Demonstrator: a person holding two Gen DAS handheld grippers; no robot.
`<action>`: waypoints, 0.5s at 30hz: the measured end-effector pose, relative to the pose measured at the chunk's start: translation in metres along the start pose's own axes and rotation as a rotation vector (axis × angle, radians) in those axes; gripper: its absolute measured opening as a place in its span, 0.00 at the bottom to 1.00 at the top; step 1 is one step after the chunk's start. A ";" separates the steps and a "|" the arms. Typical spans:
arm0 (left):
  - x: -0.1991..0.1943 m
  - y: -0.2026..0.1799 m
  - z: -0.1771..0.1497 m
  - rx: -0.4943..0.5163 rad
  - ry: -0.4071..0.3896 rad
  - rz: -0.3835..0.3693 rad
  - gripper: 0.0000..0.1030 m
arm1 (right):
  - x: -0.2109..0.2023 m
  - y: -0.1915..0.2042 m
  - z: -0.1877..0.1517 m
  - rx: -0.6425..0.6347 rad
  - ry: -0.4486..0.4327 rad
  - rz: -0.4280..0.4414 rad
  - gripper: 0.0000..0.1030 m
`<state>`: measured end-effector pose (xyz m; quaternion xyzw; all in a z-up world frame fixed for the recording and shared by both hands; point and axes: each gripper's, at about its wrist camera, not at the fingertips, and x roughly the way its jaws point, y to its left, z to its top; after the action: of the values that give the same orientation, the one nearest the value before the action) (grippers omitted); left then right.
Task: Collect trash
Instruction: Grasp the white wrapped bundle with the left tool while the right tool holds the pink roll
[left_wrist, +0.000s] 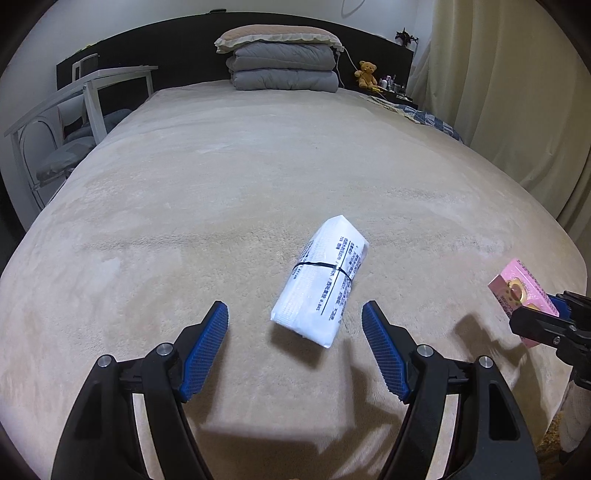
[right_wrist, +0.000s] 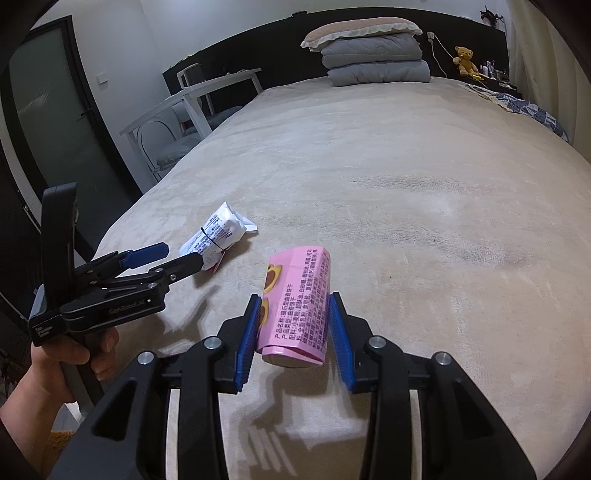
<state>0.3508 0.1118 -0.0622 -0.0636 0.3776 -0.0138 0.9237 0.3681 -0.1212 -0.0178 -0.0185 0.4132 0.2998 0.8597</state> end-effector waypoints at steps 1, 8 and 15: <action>0.003 -0.002 0.002 0.008 0.002 -0.003 0.71 | -0.001 -0.001 0.000 0.000 0.001 -0.001 0.37; 0.013 -0.014 0.013 0.013 -0.013 -0.007 0.69 | -0.004 -0.008 -0.001 -0.002 0.001 -0.008 0.37; 0.023 -0.021 0.015 0.040 0.004 0.005 0.41 | -0.005 -0.012 0.000 -0.004 0.002 -0.015 0.37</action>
<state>0.3780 0.0908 -0.0648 -0.0443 0.3792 -0.0190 0.9241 0.3721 -0.1333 -0.0173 -0.0237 0.4134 0.2940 0.8614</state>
